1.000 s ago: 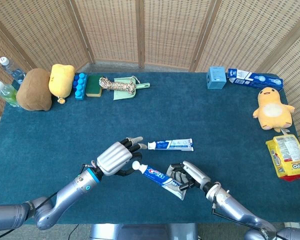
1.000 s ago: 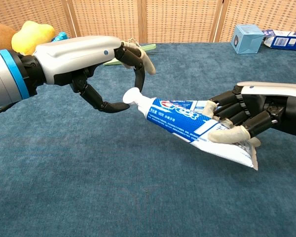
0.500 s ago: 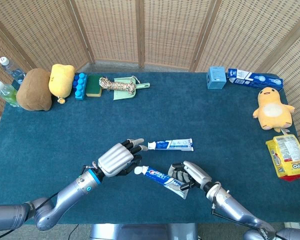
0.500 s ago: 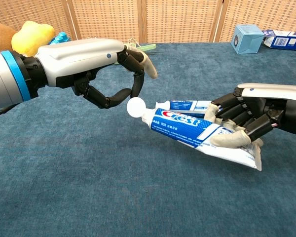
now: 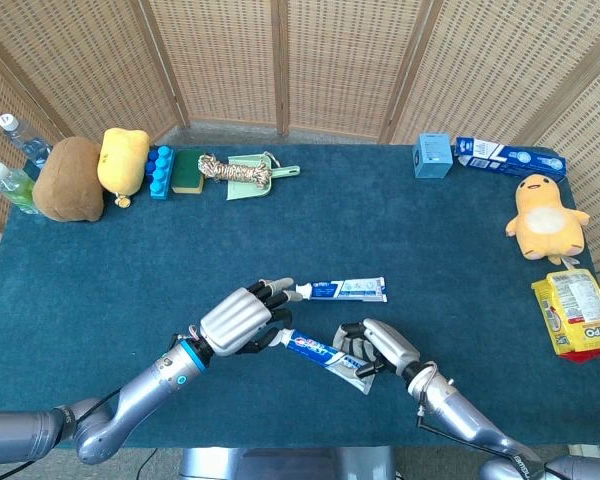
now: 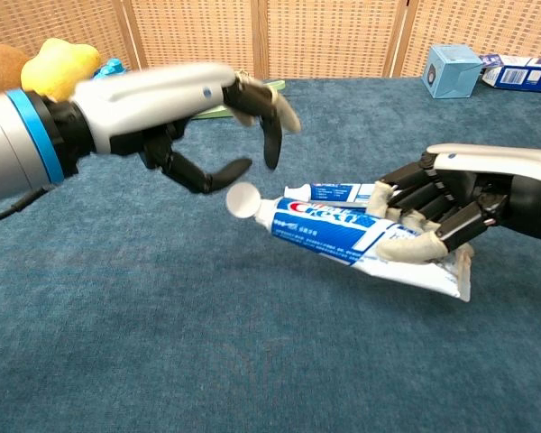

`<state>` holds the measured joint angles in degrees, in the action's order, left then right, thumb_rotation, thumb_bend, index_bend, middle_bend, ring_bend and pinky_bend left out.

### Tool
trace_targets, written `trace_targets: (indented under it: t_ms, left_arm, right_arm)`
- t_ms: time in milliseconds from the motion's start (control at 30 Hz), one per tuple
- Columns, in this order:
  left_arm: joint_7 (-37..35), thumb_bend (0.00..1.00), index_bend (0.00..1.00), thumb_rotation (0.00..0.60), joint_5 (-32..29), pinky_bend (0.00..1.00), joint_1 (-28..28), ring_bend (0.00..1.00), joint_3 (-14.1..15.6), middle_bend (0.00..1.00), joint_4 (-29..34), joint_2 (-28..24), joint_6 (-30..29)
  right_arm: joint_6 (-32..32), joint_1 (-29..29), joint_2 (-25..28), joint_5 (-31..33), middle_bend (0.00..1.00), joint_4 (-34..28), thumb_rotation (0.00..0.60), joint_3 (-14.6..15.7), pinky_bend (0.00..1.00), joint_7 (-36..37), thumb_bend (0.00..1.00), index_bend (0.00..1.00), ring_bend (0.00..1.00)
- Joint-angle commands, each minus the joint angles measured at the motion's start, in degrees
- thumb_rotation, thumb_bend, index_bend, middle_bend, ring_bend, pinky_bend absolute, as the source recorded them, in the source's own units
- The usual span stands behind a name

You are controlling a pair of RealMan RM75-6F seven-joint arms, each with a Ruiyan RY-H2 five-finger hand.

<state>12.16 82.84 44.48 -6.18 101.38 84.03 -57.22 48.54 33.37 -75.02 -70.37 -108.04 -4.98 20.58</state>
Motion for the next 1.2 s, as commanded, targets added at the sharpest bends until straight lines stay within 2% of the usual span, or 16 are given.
trace_targets:
  t_ms: [33,167,367,567,600,700,800,933,1200]
  left_arm:
    - [-1.4,0.53,0.40,0.600,0.7,0.20,-1.2,0.09,-0.8,0.20,1.3,-2.1,-2.4]
    - [-2.4,0.53,0.39,0.600,1.3,0.20,-3.2,0.08,-0.8,0.20,3.0,-5.6,-5.5]
    - [-4.2,0.52,0.39,0.600,1.5,0.19,-8.1,0.08,1.0,0.20,4.9,-11.7,-10.5]
    - [-6.3,0.52,0.39,0.600,0.5,0.19,-13.8,0.08,2.8,0.20,6.1,-16.9,-16.0]
    - [-7.2,0.52,0.39,0.600,-0.4,0.19,-16.0,0.08,3.4,0.20,6.6,-18.5,-18.0]
    - [-8.2,0.51,0.39,0.600,-0.5,0.18,-17.7,0.08,3.8,0.20,7.0,-19.8,-19.3]
    - [-8.8,0.51,0.39,0.600,-1.3,0.18,-19.6,0.07,4.1,0.20,6.9,-20.7,-20.5]
    - [-9.5,0.51,0.39,0.600,-1.7,0.18,-21.0,0.07,4.1,0.19,6.8,-21.1,-21.2]
    - [-10.7,0.51,0.39,0.600,-1.7,0.17,-23.8,0.07,4.0,0.19,6.3,-22.0,-23.1]
  right_arm:
    - [0.3,-0.4,0.4,0.2,0.68,0.6,0.600,0.0,0.82,-0.1,0.47,0.88,0.67]
    - [0.2,-0.9,0.7,-0.7,0.68,1.9,0.600,0.4,0.79,0.5,0.45,0.87,0.63]
    - [0.3,-1.6,1.0,-2.9,0.65,4.9,0.600,1.5,0.72,0.5,0.43,0.83,0.56]
    - [0.8,-2.6,1.6,-6.3,0.57,8.5,0.600,2.6,0.53,3.4,0.41,0.71,0.45]
    - [1.4,-3.1,2.3,-7.8,0.55,9.8,0.600,3.2,0.49,3.8,0.41,0.67,0.42]
    - [2.0,-3.6,3.0,-10.7,0.48,10.9,0.599,4.0,0.36,6.1,0.40,0.58,0.33]
    - [3.8,-4.4,3.7,-12.8,0.41,12.1,0.565,4.6,0.29,8.3,0.39,0.48,0.24]
    - [5.0,-5.0,4.1,-14.2,0.34,12.9,0.512,5.0,0.26,9.4,0.37,0.40,0.19]
    - [8.0,-6.2,5.5,-15.1,0.27,12.4,0.468,4.9,0.22,9.5,0.36,0.29,0.12]
